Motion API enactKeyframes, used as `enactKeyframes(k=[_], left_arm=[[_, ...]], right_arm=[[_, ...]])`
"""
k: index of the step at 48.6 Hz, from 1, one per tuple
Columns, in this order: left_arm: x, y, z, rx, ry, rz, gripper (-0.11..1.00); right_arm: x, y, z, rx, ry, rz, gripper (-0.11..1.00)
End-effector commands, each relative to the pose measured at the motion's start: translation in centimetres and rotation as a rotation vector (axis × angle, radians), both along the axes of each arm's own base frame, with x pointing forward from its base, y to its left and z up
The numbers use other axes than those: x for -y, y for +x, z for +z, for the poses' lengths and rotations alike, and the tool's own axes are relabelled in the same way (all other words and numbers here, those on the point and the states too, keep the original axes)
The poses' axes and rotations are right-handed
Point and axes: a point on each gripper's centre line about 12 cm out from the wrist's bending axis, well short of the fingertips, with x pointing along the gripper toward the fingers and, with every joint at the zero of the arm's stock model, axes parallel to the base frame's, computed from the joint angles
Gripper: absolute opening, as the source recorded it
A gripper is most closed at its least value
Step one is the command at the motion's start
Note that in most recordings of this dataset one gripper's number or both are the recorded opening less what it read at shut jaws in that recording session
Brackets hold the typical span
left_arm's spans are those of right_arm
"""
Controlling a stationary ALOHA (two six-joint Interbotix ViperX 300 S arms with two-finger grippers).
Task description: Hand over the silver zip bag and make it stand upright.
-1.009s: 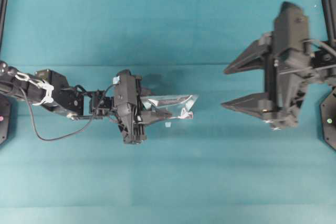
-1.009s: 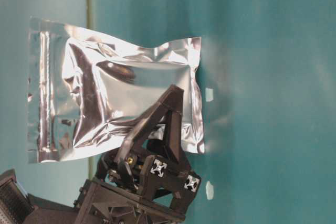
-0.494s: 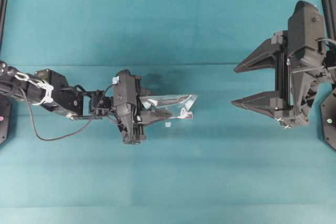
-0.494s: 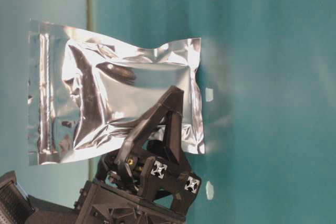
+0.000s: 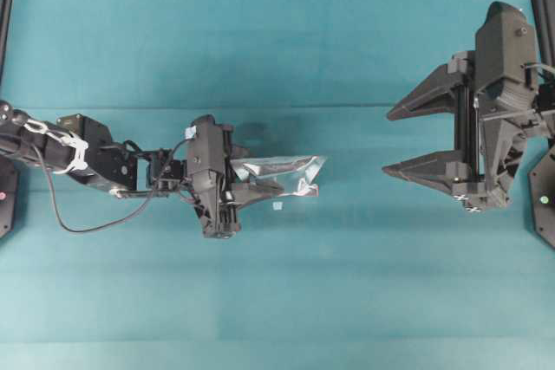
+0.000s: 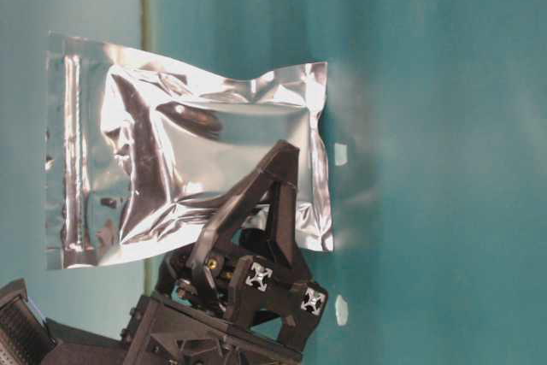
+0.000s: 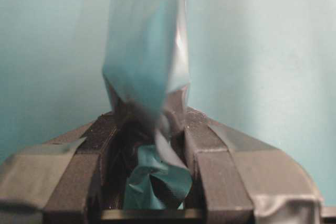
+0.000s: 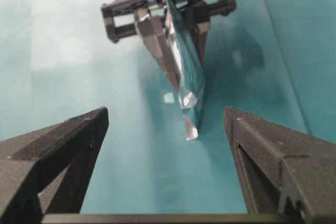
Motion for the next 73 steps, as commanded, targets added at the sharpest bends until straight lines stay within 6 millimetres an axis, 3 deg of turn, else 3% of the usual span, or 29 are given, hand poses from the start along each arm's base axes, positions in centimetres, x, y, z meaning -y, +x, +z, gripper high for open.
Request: enactKeyframes(k=[1,73], left_arm=[[0.07,0.16,0.53,0.017,0.003,-0.003,0.28],[0.19,0.12,0.59,0.003,0.003,-0.006,0.28]], right_arm=[[0.06,-0.02,0.59,0.023,0.005,-0.007,0.91],[0.01,-0.10,0.22,0.014,0.004,-0.005,0.91]])
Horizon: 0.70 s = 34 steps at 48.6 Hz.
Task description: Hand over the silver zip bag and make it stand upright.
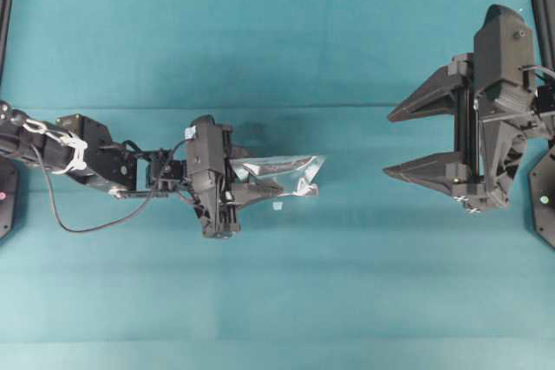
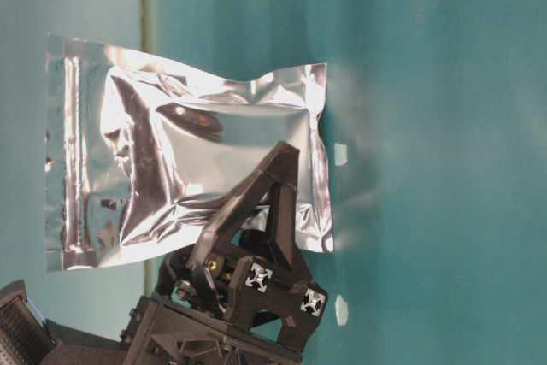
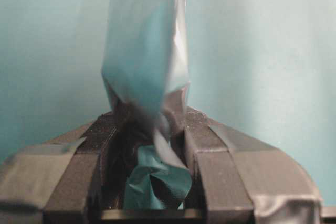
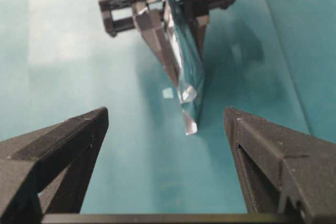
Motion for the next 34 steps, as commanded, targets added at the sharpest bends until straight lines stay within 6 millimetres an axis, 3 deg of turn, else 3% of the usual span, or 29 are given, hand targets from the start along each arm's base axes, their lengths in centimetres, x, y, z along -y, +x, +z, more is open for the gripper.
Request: enactKeyframes(k=[1,34], left_arm=[[0.19,0.13,0.55,0.017,0.003,-0.007,0.28],[0.19,0.13,0.47,0.008,0.003,-0.006,0.28]], right_arm=[[0.06,0.01,0.65,0.024,0.003,-0.006,0.91],[0.06,-0.01,0.58,0.023,0.003,-0.006,0.91]])
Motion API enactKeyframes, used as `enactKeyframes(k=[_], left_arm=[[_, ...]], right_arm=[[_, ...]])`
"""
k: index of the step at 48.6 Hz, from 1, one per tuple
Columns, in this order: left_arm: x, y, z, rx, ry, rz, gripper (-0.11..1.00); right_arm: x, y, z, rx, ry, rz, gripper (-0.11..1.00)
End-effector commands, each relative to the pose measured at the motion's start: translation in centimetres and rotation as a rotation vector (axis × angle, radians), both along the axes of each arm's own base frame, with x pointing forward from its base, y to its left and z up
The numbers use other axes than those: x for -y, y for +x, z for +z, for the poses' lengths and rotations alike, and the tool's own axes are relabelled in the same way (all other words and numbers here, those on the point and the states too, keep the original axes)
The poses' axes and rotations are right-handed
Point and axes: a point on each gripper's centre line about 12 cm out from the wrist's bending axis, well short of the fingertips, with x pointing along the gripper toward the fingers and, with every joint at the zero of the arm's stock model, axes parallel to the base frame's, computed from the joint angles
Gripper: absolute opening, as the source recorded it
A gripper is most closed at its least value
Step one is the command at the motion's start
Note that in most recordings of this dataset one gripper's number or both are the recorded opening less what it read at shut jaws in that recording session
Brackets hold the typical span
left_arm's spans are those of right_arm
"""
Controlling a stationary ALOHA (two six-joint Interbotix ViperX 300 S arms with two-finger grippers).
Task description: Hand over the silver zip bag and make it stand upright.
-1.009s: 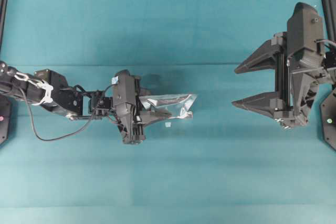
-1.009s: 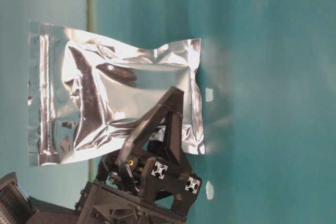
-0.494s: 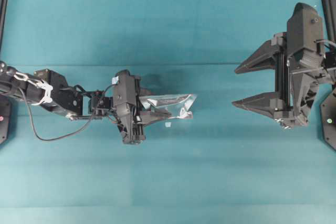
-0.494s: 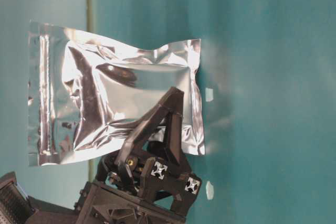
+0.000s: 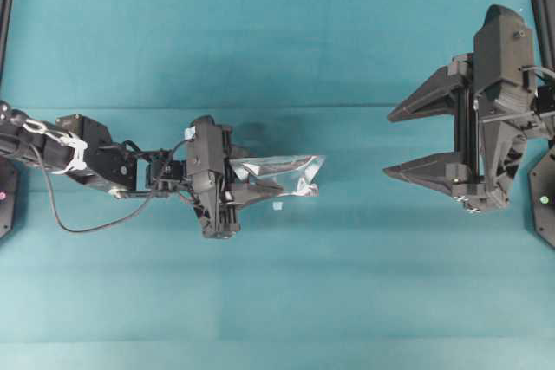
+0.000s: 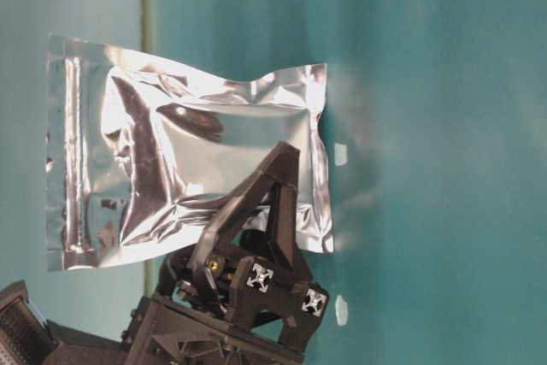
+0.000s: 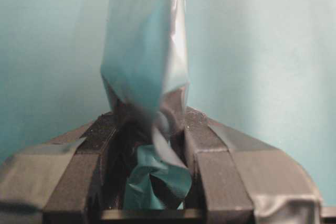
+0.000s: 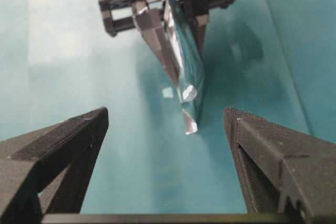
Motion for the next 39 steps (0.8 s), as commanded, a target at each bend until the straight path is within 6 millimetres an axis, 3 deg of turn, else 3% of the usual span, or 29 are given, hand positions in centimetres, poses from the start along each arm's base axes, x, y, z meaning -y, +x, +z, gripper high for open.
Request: enactKeyframes(k=[1,39], left_arm=[[0.13,0.18,0.65,0.020,0.003,-0.005,0.28],[0.19,0.06,0.38,0.001,0.002,-0.006,0.28]], right_arm=[[0.06,0.01,0.65,0.024,0.003,-0.006,0.91],[0.05,-0.03,0.55,0.020,0.005,-0.007,0.91]])
